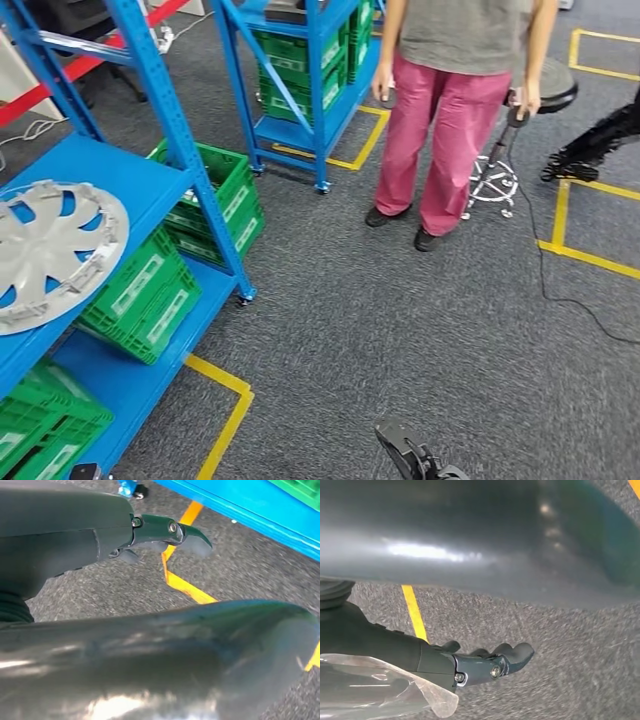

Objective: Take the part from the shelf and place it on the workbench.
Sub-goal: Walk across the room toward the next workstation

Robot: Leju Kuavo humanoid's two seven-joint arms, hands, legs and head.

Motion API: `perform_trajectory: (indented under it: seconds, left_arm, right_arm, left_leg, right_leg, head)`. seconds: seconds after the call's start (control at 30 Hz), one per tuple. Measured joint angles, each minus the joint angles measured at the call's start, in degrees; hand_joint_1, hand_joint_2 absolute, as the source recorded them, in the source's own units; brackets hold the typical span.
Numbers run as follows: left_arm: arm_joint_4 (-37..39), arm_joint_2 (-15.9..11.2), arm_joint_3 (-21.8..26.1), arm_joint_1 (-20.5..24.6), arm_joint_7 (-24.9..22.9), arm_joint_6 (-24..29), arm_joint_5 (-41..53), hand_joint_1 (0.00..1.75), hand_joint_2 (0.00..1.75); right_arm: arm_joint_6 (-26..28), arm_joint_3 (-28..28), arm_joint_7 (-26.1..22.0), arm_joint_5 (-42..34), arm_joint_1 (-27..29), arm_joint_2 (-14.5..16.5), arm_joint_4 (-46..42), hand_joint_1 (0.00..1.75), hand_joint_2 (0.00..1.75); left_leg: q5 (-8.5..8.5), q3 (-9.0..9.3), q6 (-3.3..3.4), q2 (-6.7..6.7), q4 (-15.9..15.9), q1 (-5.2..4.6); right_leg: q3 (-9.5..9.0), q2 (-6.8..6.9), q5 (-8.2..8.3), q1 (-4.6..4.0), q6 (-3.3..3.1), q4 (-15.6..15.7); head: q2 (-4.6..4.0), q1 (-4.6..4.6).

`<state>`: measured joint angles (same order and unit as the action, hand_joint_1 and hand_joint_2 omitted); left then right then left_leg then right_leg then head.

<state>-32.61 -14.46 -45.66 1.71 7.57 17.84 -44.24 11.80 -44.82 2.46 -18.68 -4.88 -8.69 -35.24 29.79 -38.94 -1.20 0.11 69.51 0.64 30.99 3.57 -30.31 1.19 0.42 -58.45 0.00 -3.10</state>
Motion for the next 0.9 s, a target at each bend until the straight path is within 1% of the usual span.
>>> perform_trajectory:
  seconds: [0.03, 0.07, 0.1, 0.13, 0.17, 0.2, 0.23, 0.27, 0.3, 0.33, 0.37, 0.4, 0.43, 0.47, 0.5, 0.53, 0.57, 0.6, 0.63, 0.7, 0.73, 0.77, 0.8, 0.83, 0.87, 0.9]
  left_arm:
    - [0.02, 0.0, 0.0, 0.01, 0.03, 0.0, -0.02, 0.0, 0.0]
    - [0.02, 0.01, 0.0, 0.1, 0.05, 0.0, -0.03, 0.0, 0.0]
    - [0.02, 0.03, 0.0, 0.16, 0.07, 0.0, -0.04, 0.0, 0.0]
    - [0.03, 0.03, 0.0, 0.15, 0.08, 0.0, -0.07, 0.0, 0.0]
    - [0.04, 0.02, 0.0, 0.07, 0.09, -0.01, -0.09, 0.0, 0.0]
    - [0.07, 0.01, 0.0, -0.1, 0.1, -0.01, -0.11, 0.0, 0.0]
    - [0.09, -0.01, 0.01, -0.21, 0.12, -0.02, -0.13, 0.0, 0.0]
    - [0.12, -0.01, 0.01, -0.19, 0.13, -0.07, -0.15, 0.0, 0.0]
    - [0.14, 0.0, 0.02, -0.05, 0.16, -0.13, -0.16, 0.0, 0.0]
    - [0.15, 0.04, 0.02, 0.13, 0.19, -0.21, -0.17, 0.0, 0.0]
    - [0.16, 0.11, 0.02, 0.24, 0.2, -0.29, -0.19, 0.0, 0.0]
    - [0.17, 0.19, 0.01, 0.24, 0.21, -0.33, -0.2, 0.0, 0.0]
    - [0.2, 0.26, 0.01, 0.17, 0.21, -0.35, -0.21, 0.0, 0.0]
    - [0.23, 0.3, 0.0, 0.1, 0.21, -0.35, -0.21, 0.0, 0.0]
    - [0.26, 0.32, 0.0, 0.07, 0.22, -0.35, -0.21, 0.0, 0.0]
    - [0.28, 0.38, 0.0, 0.11, 0.23, -0.35, -0.21, 0.0, 0.0]
    - [0.31, 0.43, 0.0, 0.2, 0.24, -0.35, -0.22, 0.0, 0.0]
    - [0.31, 0.48, 0.0, 0.27, 0.25, -0.36, -0.23, 0.0, 0.0]
    - [0.32, 0.54, 0.0, 0.29, 0.26, -0.38, -0.26, 0.0, 0.0]
    - [0.41, 0.5, 0.0, 0.13, 0.26, -0.44, -0.34, 0.0, 0.0]
    - [0.48, 0.5, 0.0, 0.02, 0.26, -0.47, -0.37, 0.0, 0.0]
    - [0.55, 0.48, 0.01, 0.04, 0.26, -0.48, -0.4, 0.0, 0.0]
    - [0.6, 0.44, 0.01, 0.17, 0.26, -0.47, -0.43, 0.0, 0.0]
    - [0.62, 0.48, 0.02, 0.34, 0.26, -0.48, -0.47, 0.0, 0.0]
    - [0.64, 0.49, 0.02, 0.49, 0.26, -0.49, -0.51, 0.0, 0.0]
    - [0.66, 0.53, 0.02, 0.54, 0.25, -0.5, -0.57, 0.0, 0.0]
  right_arm:
    - [0.02, 0.01, -0.01, 0.03, -0.04, 0.0, 0.01, 0.0, 0.0]
    - [0.07, 0.02, -0.01, 0.05, -0.08, 0.0, 0.01, 0.0, 0.0]
    - [0.12, 0.04, -0.01, 0.05, -0.11, 0.0, 0.03, 0.0, 0.0]
    - [0.16, 0.05, -0.01, 0.05, -0.15, -0.01, 0.04, 0.0, 0.0]
    - [0.2, 0.06, -0.01, 0.05, -0.22, -0.01, 0.05, 0.0, 0.0]
    - [0.2, 0.07, -0.02, 0.06, -0.33, -0.01, 0.05, 0.0, 0.0]
    - [0.21, 0.08, -0.03, 0.07, -0.43, -0.01, 0.04, 0.0, 0.0]
    - [0.21, 0.08, -0.04, 0.09, -0.52, 0.01, 0.04, 0.0, 0.0]
    - [0.21, 0.08, -0.05, 0.09, -0.52, 0.02, 0.04, 0.0, 0.0]
    - [0.21, 0.08, -0.03, 0.08, -0.43, 0.04, 0.05, 0.0, 0.0]
    - [0.2, 0.07, 0.01, 0.07, -0.29, 0.05, 0.09, 0.0, 0.0]
    - [0.2, 0.08, 0.04, 0.05, -0.12, 0.06, 0.13, 0.0, 0.0]
    - [0.2, 0.09, 0.08, 0.04, 0.0, 0.06, 0.17, 0.0, 0.0]
    - [0.2, 0.12, 0.09, 0.04, 0.04, 0.06, 0.2, 0.0, 0.0]
    - [0.21, 0.18, 0.1, 0.04, 0.04, 0.06, 0.21, 0.0, 0.0]
    - [0.21, 0.26, 0.1, 0.04, 0.02, 0.05, 0.22, 0.0, 0.0]
    - [0.24, 0.34, 0.1, 0.05, 0.0, 0.04, 0.25, 0.0, 0.0]
    - [0.26, 0.41, 0.13, 0.07, -0.01, 0.03, 0.27, 0.0, 0.0]
    - [0.3, 0.45, 0.19, 0.1, -0.02, 0.02, 0.31, 0.0, 0.0]
    - [0.39, 0.49, 0.33, 0.26, -0.1, 0.08, 0.32, 0.0, 0.0]
    - [0.49, 0.52, 0.4, 0.38, -0.15, 0.1, 0.31, 0.0, 0.0]
    - [0.63, 0.59, 0.47, 0.5, -0.18, 0.11, 0.3, 0.0, 0.0]
    - [0.8, 0.65, 0.56, 0.59, -0.16, 0.12, 0.3, 0.0, 0.0]
    - [0.96, 0.72, 0.69, 0.64, -0.11, 0.08, 0.32, 0.0, 0.0]
    - [1.08, 0.77, 0.81, 0.68, -0.06, 0.08, 0.34, 0.0, 0.0]
    - [1.14, 0.8, 0.93, 0.71, -0.03, 0.09, 0.37, 0.0, 0.0]
  left_leg:
    - [-1.8, 1.8, 0.01, 1.27, -3.84, -0.14]
    - [-2.93, 3.27, 0.24, 2.46, -7.1, -0.38]
    - [-3.33, 4.12, 0.53, 3.4, -9.11, -0.63]
    - [-3.06, 4.34, 0.87, 3.74, -9.79, -0.89]
    - [-2.97, 4.3, 1.34, 3.24, -10.01, -1.0]
    - [-3.0, 4.4, 1.75, 2.66, -10.15, -0.92]
    - [-3.03, 4.57, 2.17, 2.05, -10.3, -0.83]
    - [-3.08, 4.75, 2.63, 1.45, -10.48, -0.71]
    - [-3.1, 4.9, 3.04, 0.85, -10.6, -0.6]
    - [-3.04, 4.93, 3.33, 0.18, -10.6, -0.64]
    - [-2.99, 4.94, 3.55, -0.57, -10.59, -0.73]
    - [-2.94, 5.0, 3.67, -1.37, -10.58, -0.83]
    - [-2.9, 5.09, 3.71, -2.18, -10.58, -0.92]
    - [-2.84, 5.22, 3.71, -2.98, -10.57, -0.99]
    - [-2.75, 5.41, 3.66, -3.79, -10.56, -1.03]
    - [-2.64, 5.55, 3.55, -4.53, -10.55, -1.03]
    - [-2.52, 5.57, 3.39, -5.29, -10.43, -1.07]
    - [-2.49, 5.48, 3.14, -5.98, -10.38, -1.03]
    - [-2.52, 5.3, 2.86, -6.6, -10.37, -0.93]
    - [-2.62, 5.02, 2.19, -7.73, -10.46, -0.67]
    - [-2.41, 4.92, 1.83, -7.31, -10.22, -0.67]
    - [-1.71, 4.47, 1.43, -6.13, -9.16, -0.71]
    - [-0.49, 3.52, 1.08, -4.52, -7.02, -0.74]
    - [1.06, 2.01, 0.78, -2.69, -3.84, -0.72]
    - [2.66, 0.08, 0.52, -1.59, -0.02, -0.55]
    - [3.6, -1.58, 0.32, -1.1, 3.13, -0.33]
  right_leg:
    - [-0.28, 0.68, -0.24, -0.05, 0.28, 0.0]
    - [-0.49, 1.3, -0.51, -0.18, 0.65, -0.03]
    - [-0.69, 1.91, -0.75, -0.35, 1.03, -0.01]
    - [-0.87, 2.51, -0.95, -0.52, 1.38, 0.07]
    - [-1.14, 3.14, -1.09, -0.58, 1.68, 0.2]
    - [-1.29, 3.23, -1.3, -0.48, 1.98, 0.28]
    - [-1.26, 2.32, -1.76, -0.33, 2.23, -0.1]
    - [-0.69, 0.86, -2.67, -0.19, 2.42, -1.48]
    - [0.69, -0.95, -4.14, -0.08, 2.54, -4.24]
    - [2.62, -2.42, -5.8, -0.08, 2.53, -8.07]
    - [4.85, -3.1, -7.26, -0.13, 2.5, -12.09]
    - [6.81, -3.37, -7.91, -0.18, 2.43, -15.18]
    - [7.92, -3.49, -7.38, -0.26, 2.31, -16.3]
    - [7.98, -3.61, -5.76, -0.33, 2.12, -15.18]
    - [7.01, -4.05, -3.27, -0.39, 1.87, -12.01]
    - [5.52, -5.29, -1.08, -0.4, 1.55, -8.11]
    - [3.89, -6.5, 0.45, -0.3, 1.31, -4.4]
    - [2.67, -7.51, 1.25, -0.26, 1.14, -1.84]
    - [2.03, -8.05, 1.21, -0.28, 1.02, -0.74]
    - [1.58, -7.09, 1.23, -0.32, 0.76, -0.2]
    - [1.31, -6.47, 1.3, -0.28, 0.54, 0.1]
    - [0.97, -5.75, 1.34, -0.17, 0.22, 0.46]
    - [0.6, -4.93, 1.32, -0.05, -0.06, 0.77]
    - [0.3, -4.11, 1.18, -0.11, -0.25, 0.9]
    - [0.08, -3.22, 1.0, -0.11, -0.41, 0.94]
    - [-0.1, -2.39, 0.79, -0.1, -0.42, 0.93]
  head:
    - [0.0, 0.01]
    - [0.0, 0.06]
    - [0.0, -0.01]
    - [0.0, -0.08]
    - [0.0, -0.11]
    - [0.0, -0.22]
    - [0.0, -0.25]
    - [0.0, -0.33]
    - [0.0, -0.46]
    - [0.0, -0.56]
    - [0.0, -0.64]
    - [0.0, -0.65]
    - [0.0, -0.66]
    - [0.0, -0.66]
    - [0.0, -0.65]
    - [0.0, -0.63]
    - [0.0, -0.61]
    - [0.0, -0.59]
    - [0.0, -0.57]
    - [0.01, -0.59]
    - [0.01, -0.55]
    - [0.01, -0.4]
    - [0.01, -0.26]
    - [0.0, -0.1]
    - [0.0, -0.02]
    - [0.0, -0.02]
